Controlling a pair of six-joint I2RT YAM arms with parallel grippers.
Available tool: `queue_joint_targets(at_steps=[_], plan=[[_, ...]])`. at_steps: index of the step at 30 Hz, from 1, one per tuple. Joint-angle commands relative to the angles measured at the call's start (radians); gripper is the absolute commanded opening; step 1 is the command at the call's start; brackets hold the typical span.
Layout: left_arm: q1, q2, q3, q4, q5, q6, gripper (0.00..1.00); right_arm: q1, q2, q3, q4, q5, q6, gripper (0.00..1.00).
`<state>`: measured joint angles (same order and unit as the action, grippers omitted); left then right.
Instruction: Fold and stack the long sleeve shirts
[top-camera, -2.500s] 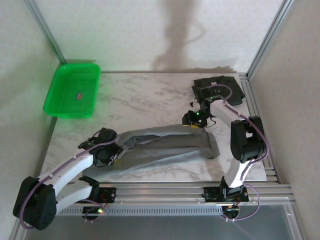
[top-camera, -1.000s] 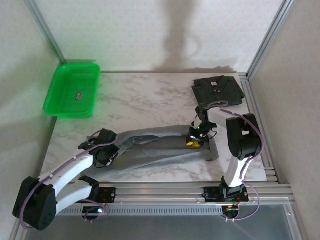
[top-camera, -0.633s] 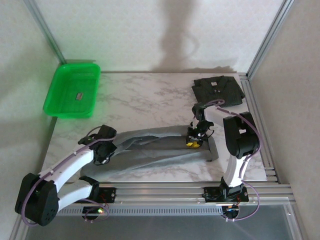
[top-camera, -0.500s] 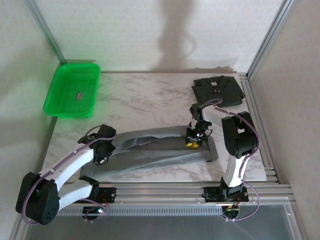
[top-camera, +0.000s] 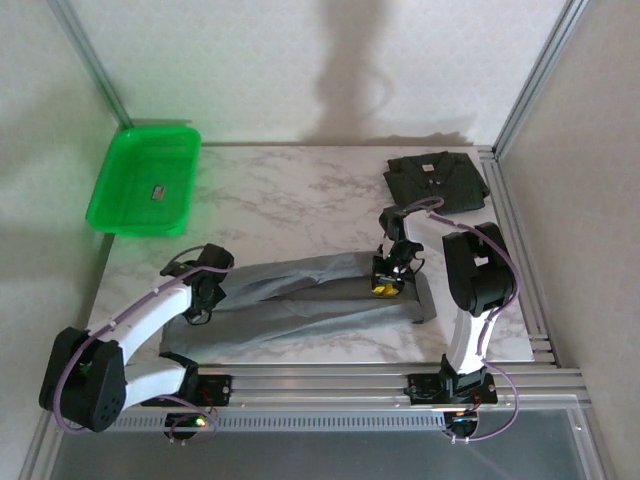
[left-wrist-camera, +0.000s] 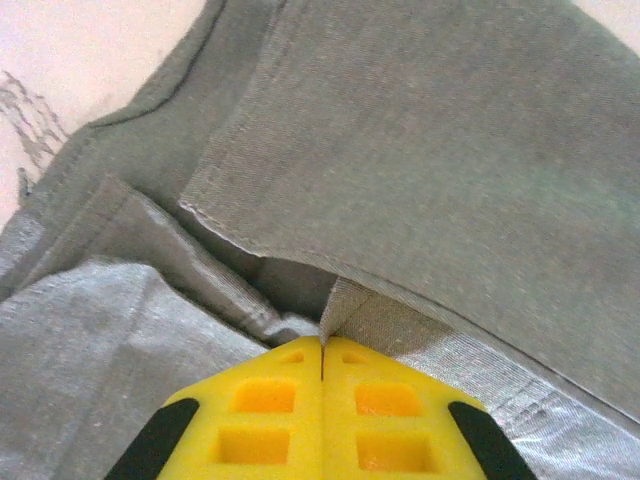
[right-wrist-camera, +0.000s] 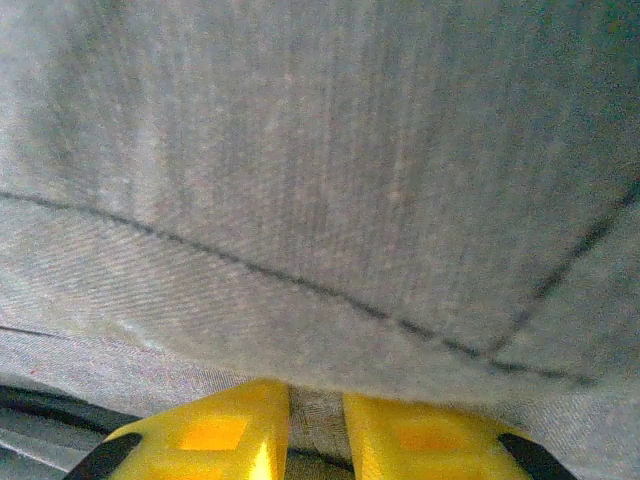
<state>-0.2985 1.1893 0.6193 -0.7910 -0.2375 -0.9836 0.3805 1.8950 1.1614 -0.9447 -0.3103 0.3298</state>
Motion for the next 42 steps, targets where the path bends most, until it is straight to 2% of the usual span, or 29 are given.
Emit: queue_joint_targets(at_steps=[1,2,6,8,14,16,19,22,26,29,30,34,38,42], plan=[[0.013,0.025,0.013,-0.055,-0.082,-0.021,0.0,0.012,0.062,-0.029,0.005,0.069,0.011,0.24],[0.013,0.033,0.01,-0.049,-0.084,-0.027,0.0,0.012,0.063,-0.031,0.005,0.069,0.012,0.24],[0.008,0.03,0.023,-0.065,-0.099,-0.058,0.13,0.013,0.046,-0.04,0.011,0.065,0.0,0.26],[0.0,-0.006,0.035,-0.103,-0.098,-0.079,0.3,0.012,0.023,-0.053,0.015,0.065,-0.007,0.29],[-0.013,-0.168,0.101,-0.251,-0.039,-0.164,0.47,0.013,-0.086,-0.08,0.008,0.055,-0.022,0.37],[-0.014,-0.191,0.155,-0.271,-0.039,-0.17,0.5,0.014,-0.148,-0.075,-0.001,0.016,-0.049,0.4],[-0.017,-0.164,0.258,-0.211,-0.046,-0.113,0.55,0.027,-0.241,-0.04,-0.017,-0.05,-0.114,0.47],[-0.014,-0.055,0.333,-0.03,0.012,0.027,0.6,0.044,-0.277,0.046,-0.055,-0.069,-0.178,0.54],[-0.018,0.13,0.415,0.211,0.209,0.201,0.53,0.053,-0.168,0.226,-0.098,-0.112,-0.218,0.55],[-0.025,0.205,0.41,0.386,0.319,0.308,0.56,0.101,-0.096,0.294,-0.029,-0.11,-0.22,0.6],[-0.023,0.236,0.408,0.433,0.326,0.34,0.55,0.111,-0.051,0.332,-0.016,-0.101,-0.21,0.6],[-0.013,0.394,0.462,0.542,0.487,0.406,0.4,0.126,0.133,0.52,0.006,-0.134,-0.108,0.57],[-0.05,0.445,0.434,0.556,0.489,0.408,0.26,0.16,0.285,0.674,-0.057,-0.117,-0.107,0.51],[-0.05,0.409,0.309,0.598,0.492,0.361,0.23,0.184,0.303,0.63,-0.059,-0.115,-0.118,0.48]])
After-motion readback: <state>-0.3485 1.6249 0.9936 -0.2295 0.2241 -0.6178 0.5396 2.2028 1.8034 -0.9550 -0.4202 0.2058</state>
